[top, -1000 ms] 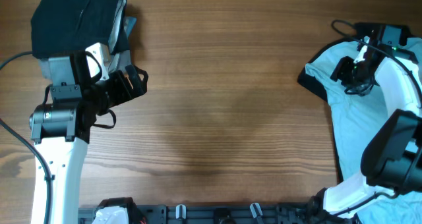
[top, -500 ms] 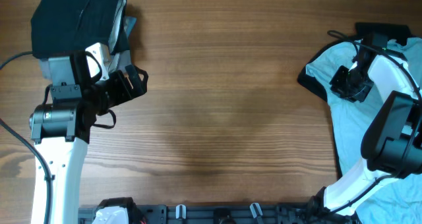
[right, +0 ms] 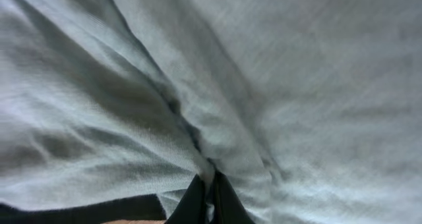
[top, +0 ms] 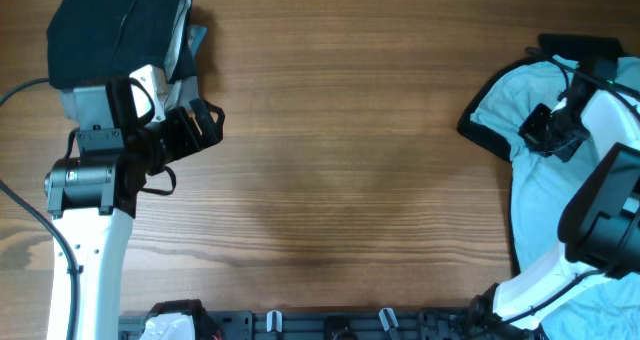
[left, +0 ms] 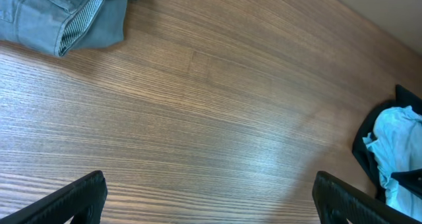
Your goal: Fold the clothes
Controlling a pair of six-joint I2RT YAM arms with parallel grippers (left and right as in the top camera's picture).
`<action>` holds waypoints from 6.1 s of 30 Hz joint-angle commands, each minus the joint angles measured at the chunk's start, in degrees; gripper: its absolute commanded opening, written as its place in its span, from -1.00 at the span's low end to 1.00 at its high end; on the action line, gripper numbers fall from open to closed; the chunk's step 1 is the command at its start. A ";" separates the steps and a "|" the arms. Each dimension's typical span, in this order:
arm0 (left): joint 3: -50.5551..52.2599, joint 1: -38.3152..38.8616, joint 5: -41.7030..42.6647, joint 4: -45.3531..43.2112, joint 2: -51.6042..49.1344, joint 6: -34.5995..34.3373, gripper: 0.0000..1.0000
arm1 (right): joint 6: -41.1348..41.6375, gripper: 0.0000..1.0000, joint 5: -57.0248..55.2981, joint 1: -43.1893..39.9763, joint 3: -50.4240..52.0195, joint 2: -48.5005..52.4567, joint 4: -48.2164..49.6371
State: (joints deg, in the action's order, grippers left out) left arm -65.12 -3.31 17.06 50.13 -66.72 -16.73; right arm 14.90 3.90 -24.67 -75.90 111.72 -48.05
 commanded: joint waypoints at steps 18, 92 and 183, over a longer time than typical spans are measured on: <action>-1.27 0.33 0.68 -0.15 -0.15 -0.24 1.00 | -13.09 -0.91 19.58 -2.62 -0.90 -12.68 2.10; -1.27 0.33 1.57 2.01 -6.88 -0.22 0.99 | -15.72 0.75 -7.61 13.09 -0.13 0.57 10.32; -12.79 28.76 -10.10 -33.33 -59.78 25.55 -0.32 | 7.61 0.68 7.98 31.71 -3.52 -31.76 -6.84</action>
State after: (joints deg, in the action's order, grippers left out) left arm -78.24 25.34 7.25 14.35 -122.06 8.36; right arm 21.87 12.36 7.16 -78.89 79.33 -55.27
